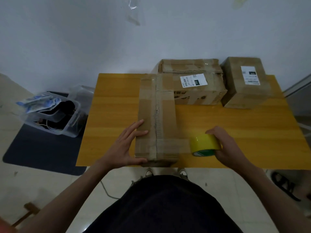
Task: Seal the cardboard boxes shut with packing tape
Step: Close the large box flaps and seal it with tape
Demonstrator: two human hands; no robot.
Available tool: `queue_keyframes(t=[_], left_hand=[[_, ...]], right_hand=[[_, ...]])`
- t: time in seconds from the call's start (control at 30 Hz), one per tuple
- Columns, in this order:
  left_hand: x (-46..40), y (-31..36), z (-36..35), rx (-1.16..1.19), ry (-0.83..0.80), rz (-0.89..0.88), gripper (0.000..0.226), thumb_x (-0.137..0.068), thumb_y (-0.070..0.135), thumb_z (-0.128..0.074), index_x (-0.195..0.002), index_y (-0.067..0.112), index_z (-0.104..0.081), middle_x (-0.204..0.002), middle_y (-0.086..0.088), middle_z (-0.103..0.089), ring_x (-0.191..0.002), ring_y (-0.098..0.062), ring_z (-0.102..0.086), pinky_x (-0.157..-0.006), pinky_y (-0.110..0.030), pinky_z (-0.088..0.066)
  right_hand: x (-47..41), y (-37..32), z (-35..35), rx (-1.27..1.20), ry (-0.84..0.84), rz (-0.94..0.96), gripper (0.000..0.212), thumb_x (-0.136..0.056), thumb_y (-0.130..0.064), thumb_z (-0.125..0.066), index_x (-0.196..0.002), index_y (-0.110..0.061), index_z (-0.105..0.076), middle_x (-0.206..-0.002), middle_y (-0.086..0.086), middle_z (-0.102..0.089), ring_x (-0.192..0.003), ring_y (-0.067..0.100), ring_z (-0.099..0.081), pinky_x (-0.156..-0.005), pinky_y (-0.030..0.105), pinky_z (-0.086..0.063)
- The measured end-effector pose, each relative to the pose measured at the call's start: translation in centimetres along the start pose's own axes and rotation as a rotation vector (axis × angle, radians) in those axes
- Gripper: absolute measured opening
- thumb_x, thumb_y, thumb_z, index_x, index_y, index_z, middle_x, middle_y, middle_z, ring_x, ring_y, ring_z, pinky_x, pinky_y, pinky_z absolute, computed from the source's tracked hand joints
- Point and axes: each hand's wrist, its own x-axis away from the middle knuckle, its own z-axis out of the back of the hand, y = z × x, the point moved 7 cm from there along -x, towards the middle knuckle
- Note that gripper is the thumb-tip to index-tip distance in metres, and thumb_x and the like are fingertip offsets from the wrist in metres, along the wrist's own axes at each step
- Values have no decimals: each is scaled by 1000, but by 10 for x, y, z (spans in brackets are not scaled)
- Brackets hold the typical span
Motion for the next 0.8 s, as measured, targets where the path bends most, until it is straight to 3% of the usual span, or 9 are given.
queue_keyframes(t=[0.13,0.23,0.3,0.4,0.6,0.7,0.8], left_hand=[[2,0,0,-38,-11,7,89,-77,66,-76,-150,32,-39,-169,11,-11,-157,-20,-9,-118,-64,-25],[3,11,1,-162,-24,5,93,-80,71,-68,-156,32,-31,-170,11,-7,-158,-22,2,-122,-65,-11],[3,30,-8,-354,-50,-44,97,-86,73,-56,-162,24,-18,-171,5,0,-157,-25,9,-124,-60,-2],[2,59,-39,-572,-68,-57,99,-95,71,-36,-162,8,0,-170,-7,10,-157,-25,11,-124,-50,-2],[-17,86,-71,-532,-157,3,101,-94,81,-14,-161,8,7,-168,-8,20,-155,-21,20,-126,-49,-2],[-47,88,-66,-420,-100,225,104,-85,89,-7,-160,20,15,-164,0,32,-148,-23,36,-123,-60,10],[-68,60,-36,-391,28,573,123,-74,92,-42,-158,29,21,-162,-5,37,-146,-43,35,-114,-67,17]], right_hand=[[10,26,-35,22,-10,5,57,-66,10,-44,-105,-30,-42,-99,-8,-37,-88,18,-40,-69,29,-33],[10,38,-55,5,-7,-39,59,-69,13,-46,-106,-32,-41,-101,-4,-39,-90,16,-41,-73,23,-34],[8,41,-72,-25,-30,-80,61,-74,16,-48,-105,-35,-39,-101,-5,-40,-90,9,-44,-70,20,-33],[4,37,-85,-74,-23,-108,50,-76,10,-43,-102,-33,-39,-97,-7,-39,-89,2,-44,-66,20,-32],[7,32,-83,-54,0,-81,54,-74,8,-42,-104,-36,-36,-97,-7,-37,-83,13,-40,-68,19,-31],[2,21,-85,-55,-1,-21,43,-73,2,-40,-104,-28,-39,-99,-4,-39,-84,18,-43,-67,27,-37],[0,6,-94,-22,-48,12,45,-70,-9,-37,-112,-25,-40,-107,3,-44,-90,24,-47,-63,45,-46]])
